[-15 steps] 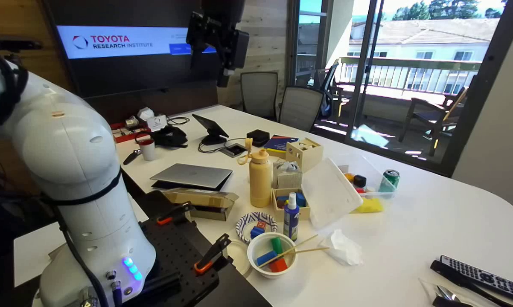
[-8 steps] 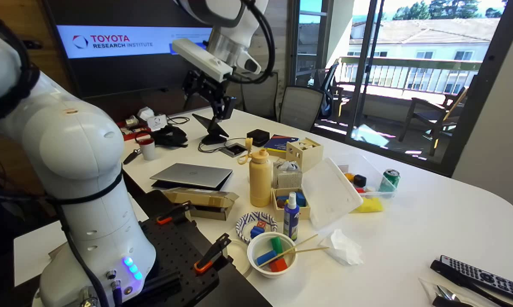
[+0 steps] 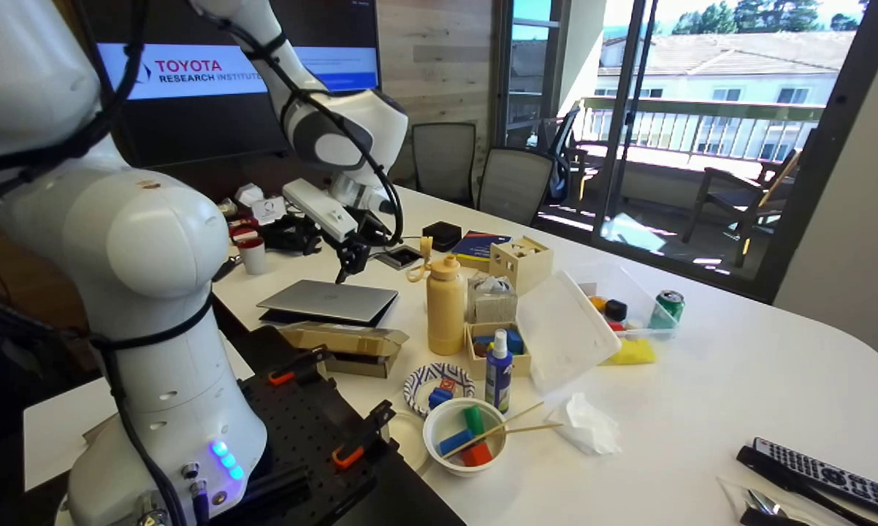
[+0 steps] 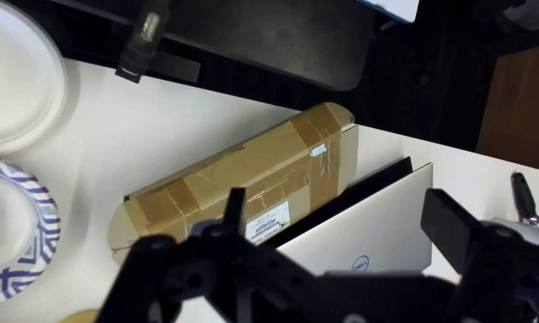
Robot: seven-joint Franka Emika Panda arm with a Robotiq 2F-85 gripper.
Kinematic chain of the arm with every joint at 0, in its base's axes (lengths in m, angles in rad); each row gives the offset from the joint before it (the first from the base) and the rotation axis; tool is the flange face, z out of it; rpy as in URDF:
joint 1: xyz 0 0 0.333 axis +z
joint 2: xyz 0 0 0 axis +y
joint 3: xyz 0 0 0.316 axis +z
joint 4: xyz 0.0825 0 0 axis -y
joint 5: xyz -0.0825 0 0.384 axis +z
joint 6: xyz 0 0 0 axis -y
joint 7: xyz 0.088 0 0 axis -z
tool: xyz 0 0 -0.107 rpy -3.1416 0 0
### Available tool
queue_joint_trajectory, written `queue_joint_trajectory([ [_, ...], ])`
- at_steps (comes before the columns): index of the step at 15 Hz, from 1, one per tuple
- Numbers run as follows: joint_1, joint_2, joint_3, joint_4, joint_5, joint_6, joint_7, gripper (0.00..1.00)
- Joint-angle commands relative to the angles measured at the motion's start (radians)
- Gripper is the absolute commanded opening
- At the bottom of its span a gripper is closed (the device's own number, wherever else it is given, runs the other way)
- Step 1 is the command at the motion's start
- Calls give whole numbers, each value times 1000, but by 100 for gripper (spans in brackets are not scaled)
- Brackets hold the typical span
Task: Close the brown box.
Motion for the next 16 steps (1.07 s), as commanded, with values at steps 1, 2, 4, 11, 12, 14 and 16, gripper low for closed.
queue_joint_trajectory([
  [1,31,262,87,82,196,173,-90,100],
  [2,24,330,123,112,245,211,-116,100],
  [4,2,466,190,169,266,299,-116,100],
  [11,-42,892,284,398,86,644,49,100],
  [12,-39,931,275,418,21,663,104,100],
  [14,-42,989,262,442,-107,660,216,100],
  [16,-40,1024,241,442,-222,647,330,100],
])
